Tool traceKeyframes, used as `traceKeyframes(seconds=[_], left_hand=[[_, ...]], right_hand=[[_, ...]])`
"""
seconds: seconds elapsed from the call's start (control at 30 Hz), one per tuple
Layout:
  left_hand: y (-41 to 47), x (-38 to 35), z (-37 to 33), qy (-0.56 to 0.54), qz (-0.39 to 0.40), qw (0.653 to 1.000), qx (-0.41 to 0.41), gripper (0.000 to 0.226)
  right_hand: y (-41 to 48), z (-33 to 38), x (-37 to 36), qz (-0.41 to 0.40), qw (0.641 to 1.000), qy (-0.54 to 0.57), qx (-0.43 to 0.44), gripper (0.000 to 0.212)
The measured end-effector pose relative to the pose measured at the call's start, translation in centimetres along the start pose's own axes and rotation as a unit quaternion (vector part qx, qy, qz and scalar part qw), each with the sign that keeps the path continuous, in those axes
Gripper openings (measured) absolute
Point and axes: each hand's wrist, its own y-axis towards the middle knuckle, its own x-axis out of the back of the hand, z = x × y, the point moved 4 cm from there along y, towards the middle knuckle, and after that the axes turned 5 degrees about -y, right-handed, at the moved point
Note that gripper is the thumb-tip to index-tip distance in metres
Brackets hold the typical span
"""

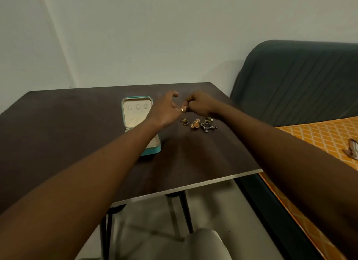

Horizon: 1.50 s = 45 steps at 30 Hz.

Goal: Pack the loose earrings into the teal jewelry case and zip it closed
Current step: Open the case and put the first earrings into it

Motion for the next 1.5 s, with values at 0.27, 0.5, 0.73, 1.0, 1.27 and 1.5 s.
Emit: traceKeyframes(seconds=[0.27,0.5,0.73,1.0,1.27,1.5], left_hand=[[-4.7,5.1,-0.2,0.022,-0.02,0.999,-0.024,0.044],[-7.6,7.5,1.0,0.059,-0.004,0.998,-0.012,0.041],[-9.3,7.4,2.6,0.086,0.006,0.996,0.012,0.039],[-9.5,6.8,3.9,0.063,0.008,0.997,0.033,0.048],[-9.2,6.6,4.4,0.055,0.009,0.998,0.034,0.047],[-9.3,6.4,4.4,0.061,0.009,0.997,0.037,0.048]], right_hand=[[-4.1,5.2,-0.8,0.025,0.991,0.129,0.021,0.022],[-4.9,8.6,-3.2,0.048,0.995,0.088,0.01,0.021],[-4.3,10.5,-5.7,0.06,0.998,-0.019,0.014,0.013],[-3.5,10.3,-6.7,0.058,0.996,-0.07,0.026,0.018],[-2.7,9.4,-7.0,0.035,0.998,-0.059,0.014,0.022],[-2.4,8.7,-7.6,0.022,0.999,-0.026,0.021,0.017]])
